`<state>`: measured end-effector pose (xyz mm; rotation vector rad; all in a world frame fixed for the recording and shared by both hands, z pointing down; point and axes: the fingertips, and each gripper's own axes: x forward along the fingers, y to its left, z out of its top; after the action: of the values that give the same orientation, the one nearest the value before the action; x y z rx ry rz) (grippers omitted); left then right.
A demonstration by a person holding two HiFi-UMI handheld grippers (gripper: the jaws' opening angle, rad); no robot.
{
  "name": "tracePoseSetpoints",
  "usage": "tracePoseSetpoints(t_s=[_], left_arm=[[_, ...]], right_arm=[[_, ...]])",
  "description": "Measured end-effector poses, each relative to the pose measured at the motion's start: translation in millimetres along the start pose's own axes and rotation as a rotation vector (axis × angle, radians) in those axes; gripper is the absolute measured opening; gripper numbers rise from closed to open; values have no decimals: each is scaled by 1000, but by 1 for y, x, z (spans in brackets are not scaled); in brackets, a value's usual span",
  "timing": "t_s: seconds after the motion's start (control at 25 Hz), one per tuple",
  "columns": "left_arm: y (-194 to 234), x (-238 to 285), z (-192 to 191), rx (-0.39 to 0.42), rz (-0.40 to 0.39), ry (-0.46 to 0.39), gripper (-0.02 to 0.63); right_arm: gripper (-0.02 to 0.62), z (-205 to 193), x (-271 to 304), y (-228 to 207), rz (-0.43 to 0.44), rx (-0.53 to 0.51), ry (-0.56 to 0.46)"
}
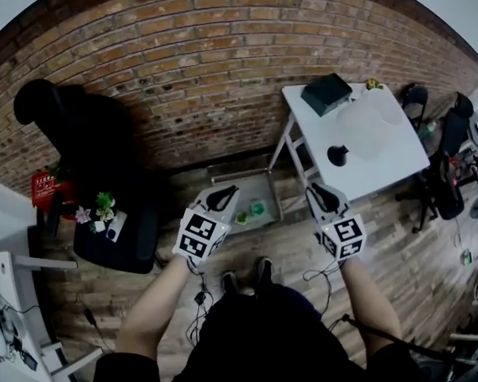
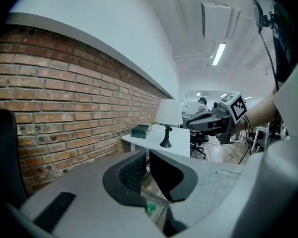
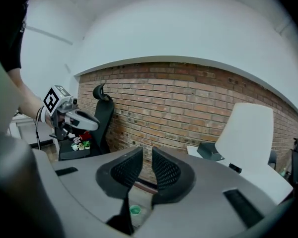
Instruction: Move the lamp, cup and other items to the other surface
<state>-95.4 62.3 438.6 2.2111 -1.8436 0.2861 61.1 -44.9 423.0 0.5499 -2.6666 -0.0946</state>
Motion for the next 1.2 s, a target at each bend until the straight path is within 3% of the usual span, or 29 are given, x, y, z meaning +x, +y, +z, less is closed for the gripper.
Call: tracePoseSetpoints(t_s=[0.32, 0.48, 0.6, 0.88, 1.2], left_arm=[[-16, 12, -62, -68, 63, 112, 18], [-29, 18, -102, -105, 93, 196, 24], [-34, 20, -128, -132, 133, 251, 64], [-41, 34, -185, -207, 219, 314, 75], [-34, 49, -245, -282, 261, 374, 86]], right_arm=[[89, -59, 28, 23, 161, 30, 81], [104, -110, 43, 31, 257, 20, 109], [124, -147, 60, 35, 325, 15, 118], [119, -227, 107, 25, 347, 102, 214], [155, -296, 155, 35, 390, 114, 308]])
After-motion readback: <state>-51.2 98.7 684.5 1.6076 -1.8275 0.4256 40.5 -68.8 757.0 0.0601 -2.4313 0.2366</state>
